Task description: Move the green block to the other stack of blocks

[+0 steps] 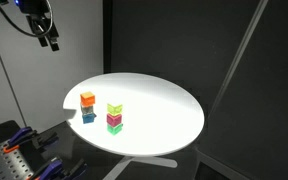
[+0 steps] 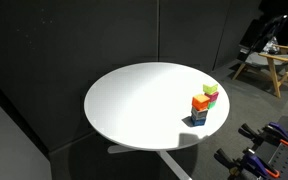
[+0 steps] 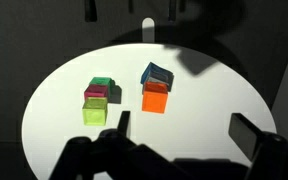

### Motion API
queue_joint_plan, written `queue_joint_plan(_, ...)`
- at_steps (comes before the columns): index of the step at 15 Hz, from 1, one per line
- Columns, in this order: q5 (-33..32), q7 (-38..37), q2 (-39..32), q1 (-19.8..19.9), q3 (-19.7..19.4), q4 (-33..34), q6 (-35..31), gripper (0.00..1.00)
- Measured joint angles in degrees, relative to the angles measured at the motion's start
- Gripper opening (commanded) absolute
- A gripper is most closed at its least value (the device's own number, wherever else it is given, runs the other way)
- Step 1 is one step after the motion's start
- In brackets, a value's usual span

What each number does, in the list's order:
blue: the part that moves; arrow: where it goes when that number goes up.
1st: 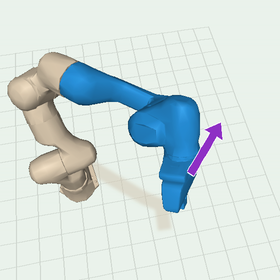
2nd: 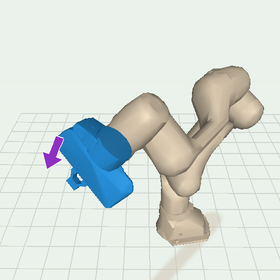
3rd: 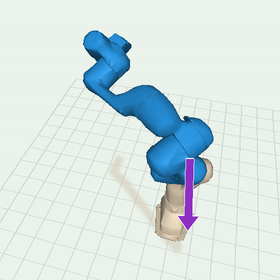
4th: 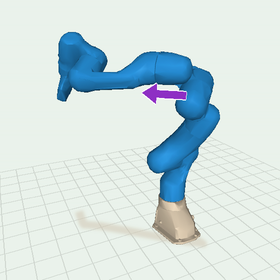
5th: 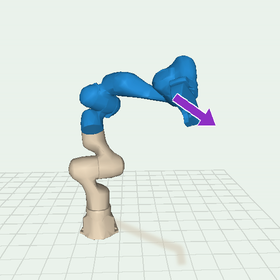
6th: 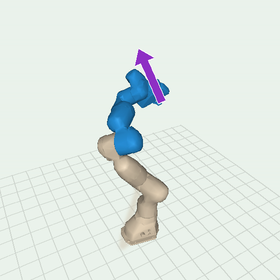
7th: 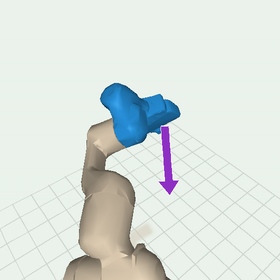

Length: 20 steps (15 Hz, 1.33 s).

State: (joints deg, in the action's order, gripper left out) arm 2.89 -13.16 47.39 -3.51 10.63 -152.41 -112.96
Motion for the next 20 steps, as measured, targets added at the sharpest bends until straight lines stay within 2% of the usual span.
queue_joint_plan(14,0.0,0.0,0.0,0.0,-0.2,0.1,0.3,1.0)
queue_joint_plan(20,0.0,0.0,-2.3,0.3,-1.6,3.0,0.6,1.0)
